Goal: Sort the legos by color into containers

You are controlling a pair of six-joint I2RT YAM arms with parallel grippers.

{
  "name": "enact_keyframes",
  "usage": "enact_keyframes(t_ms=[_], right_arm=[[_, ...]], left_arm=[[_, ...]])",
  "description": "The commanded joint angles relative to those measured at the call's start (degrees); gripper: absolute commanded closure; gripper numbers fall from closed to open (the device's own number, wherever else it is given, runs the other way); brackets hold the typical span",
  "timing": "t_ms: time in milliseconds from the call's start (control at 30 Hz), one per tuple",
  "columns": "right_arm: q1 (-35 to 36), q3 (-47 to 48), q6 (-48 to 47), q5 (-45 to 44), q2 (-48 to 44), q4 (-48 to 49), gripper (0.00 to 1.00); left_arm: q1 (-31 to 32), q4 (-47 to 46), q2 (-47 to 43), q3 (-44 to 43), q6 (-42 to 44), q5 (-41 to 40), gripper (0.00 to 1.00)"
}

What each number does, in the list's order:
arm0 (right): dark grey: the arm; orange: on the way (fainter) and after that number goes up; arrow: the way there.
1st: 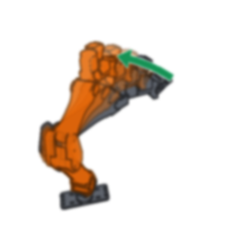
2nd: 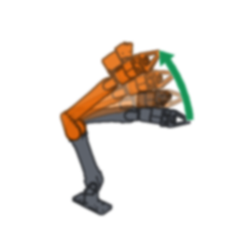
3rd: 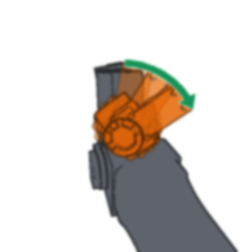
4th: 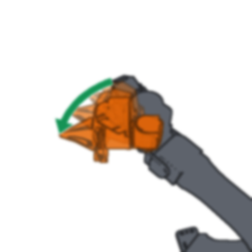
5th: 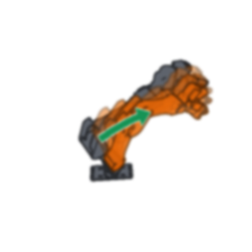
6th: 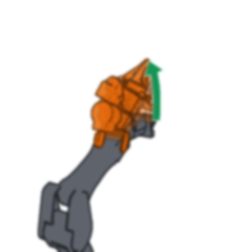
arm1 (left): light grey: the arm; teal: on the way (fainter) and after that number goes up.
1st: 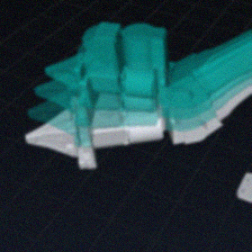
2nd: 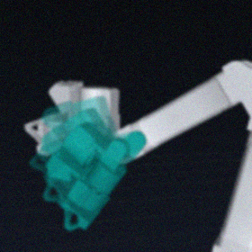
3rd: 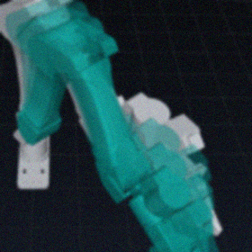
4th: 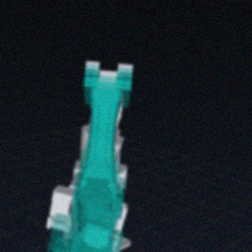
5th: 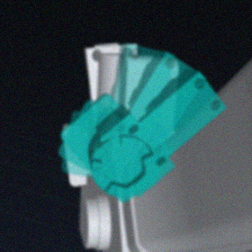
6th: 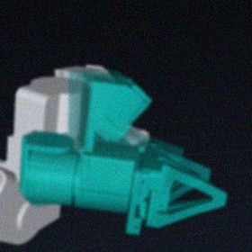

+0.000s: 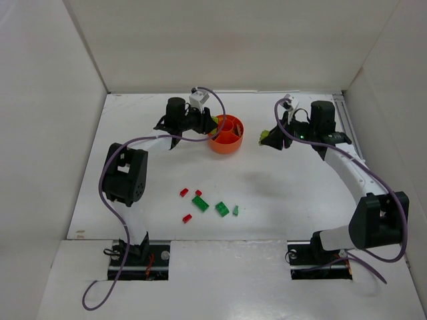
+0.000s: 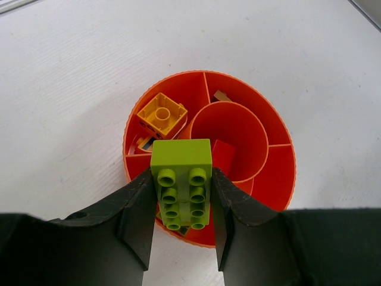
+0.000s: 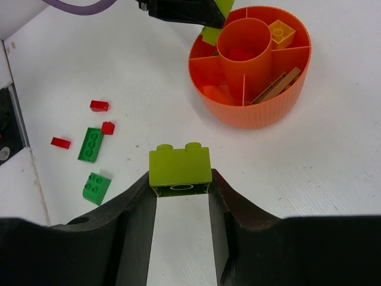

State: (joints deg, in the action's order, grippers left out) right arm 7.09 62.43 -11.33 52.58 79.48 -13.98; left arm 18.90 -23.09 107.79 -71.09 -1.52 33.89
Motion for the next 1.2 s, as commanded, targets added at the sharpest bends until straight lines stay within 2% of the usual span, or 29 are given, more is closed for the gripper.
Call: enact_keyframes(t_ms=[0, 400, 633, 767, 900, 1067, 1167], right_arm=[[-0.4, 2.5, -1.5, 2.3, 0.2, 0.4, 1.0], [-0.4, 2.5, -1.5, 2.3, 0.2, 0.4, 1.0], [0.1, 2.5, -1.5, 2.3, 0.2, -0.2, 1.0], [0.1, 3.0, -2.0, 1.7, -0.3, -0.2, 1.0], [0.6, 3.0, -2.0, 1.1, -0.3, -0.2, 1.0], [1.2, 3.6, -2.0, 0.0, -0.3, -0.7, 1.0], [1.8, 3.6, -2.0, -0.6, -0.3, -1.2, 1.0]], left_arm=[[-0.4, -2.5, -2.3, -1.4, 0.6, -0.7, 0.72], [-0.4, -2.5, -5.3, -0.4, 0.6, -0.8, 0.43], [-0.4, -2.5, -6.4, -0.4, 0.6, -0.8, 0.42], [-0.4, -2.5, -7.6, 0.2, 0.6, -0.8, 0.36], [-0.9, -2.5, -9.1, 0.7, 0.6, -0.8, 0.23], [-0.9, -1.2, -12.5, 3.1, 0.1, -1.4, 0.01], [-0.9, 0.2, -16.5, 4.6, -0.9, -3.9, 0.01]])
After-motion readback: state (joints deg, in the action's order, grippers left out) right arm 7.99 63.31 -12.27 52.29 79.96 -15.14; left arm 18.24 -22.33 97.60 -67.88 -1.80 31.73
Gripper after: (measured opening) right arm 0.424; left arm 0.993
